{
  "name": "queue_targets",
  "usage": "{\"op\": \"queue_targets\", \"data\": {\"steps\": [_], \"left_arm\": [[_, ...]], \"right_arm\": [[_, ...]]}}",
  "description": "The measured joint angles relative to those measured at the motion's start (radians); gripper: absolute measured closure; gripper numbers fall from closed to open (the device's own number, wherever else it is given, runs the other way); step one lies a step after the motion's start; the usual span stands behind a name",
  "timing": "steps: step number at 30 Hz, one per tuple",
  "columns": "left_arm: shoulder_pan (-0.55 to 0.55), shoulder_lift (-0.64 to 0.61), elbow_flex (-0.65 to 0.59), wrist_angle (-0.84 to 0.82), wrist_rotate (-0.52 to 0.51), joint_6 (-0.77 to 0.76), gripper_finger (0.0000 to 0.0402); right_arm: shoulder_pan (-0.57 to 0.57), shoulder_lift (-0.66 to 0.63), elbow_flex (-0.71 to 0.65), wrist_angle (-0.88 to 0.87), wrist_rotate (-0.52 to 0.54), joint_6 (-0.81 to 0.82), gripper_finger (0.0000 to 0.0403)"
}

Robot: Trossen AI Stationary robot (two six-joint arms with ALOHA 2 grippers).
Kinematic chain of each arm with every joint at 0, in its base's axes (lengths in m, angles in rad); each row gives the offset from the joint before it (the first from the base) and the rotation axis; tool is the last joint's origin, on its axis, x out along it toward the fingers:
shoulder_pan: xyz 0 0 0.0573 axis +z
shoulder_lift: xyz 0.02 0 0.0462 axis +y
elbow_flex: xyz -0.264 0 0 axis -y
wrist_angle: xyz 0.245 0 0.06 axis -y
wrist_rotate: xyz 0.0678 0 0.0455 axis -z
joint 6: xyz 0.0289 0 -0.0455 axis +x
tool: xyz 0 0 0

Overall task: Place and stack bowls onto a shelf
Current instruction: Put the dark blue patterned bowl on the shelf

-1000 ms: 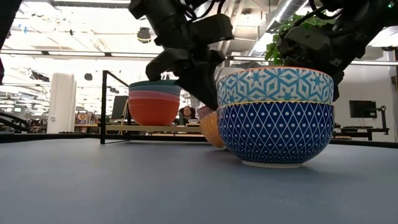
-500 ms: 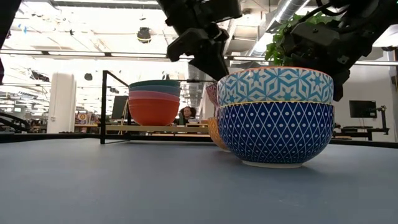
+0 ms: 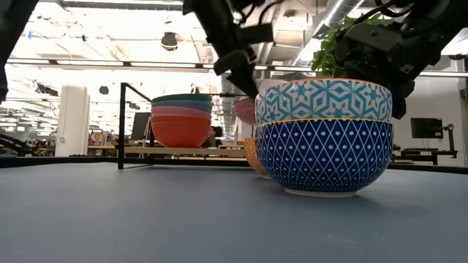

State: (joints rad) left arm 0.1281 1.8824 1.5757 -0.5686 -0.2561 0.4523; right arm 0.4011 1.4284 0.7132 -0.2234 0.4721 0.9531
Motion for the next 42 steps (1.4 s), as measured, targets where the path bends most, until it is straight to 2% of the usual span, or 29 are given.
{"op": "queue_targets", "data": {"steps": [8,19,38,42], "left_arm": [[0.12,0.011,0.001,-0.014,0.128,-0.012,0.0401],[0.148,0.053,-0.002,-0.049,0.136,0.015,0.0401],[0.175,0.053,-0.002,-0.052,0.144,0.037,0.0401],[0.175,0.052,-0.002,-0.052,0.144,0.04,0.0389]], "right_arm": [[0.0,0.0,0.0,0.0,0.0,0.0,0.0226],[-0.004,0.0,0.0,0.0,0.0,-0.008,0.0226],[-0.004,0.0,0.0,0.0,0.001,-0.011,0.0226],[-0.004,0.0,0.0,0.0,0.001,-0.01,0.0226]]}}
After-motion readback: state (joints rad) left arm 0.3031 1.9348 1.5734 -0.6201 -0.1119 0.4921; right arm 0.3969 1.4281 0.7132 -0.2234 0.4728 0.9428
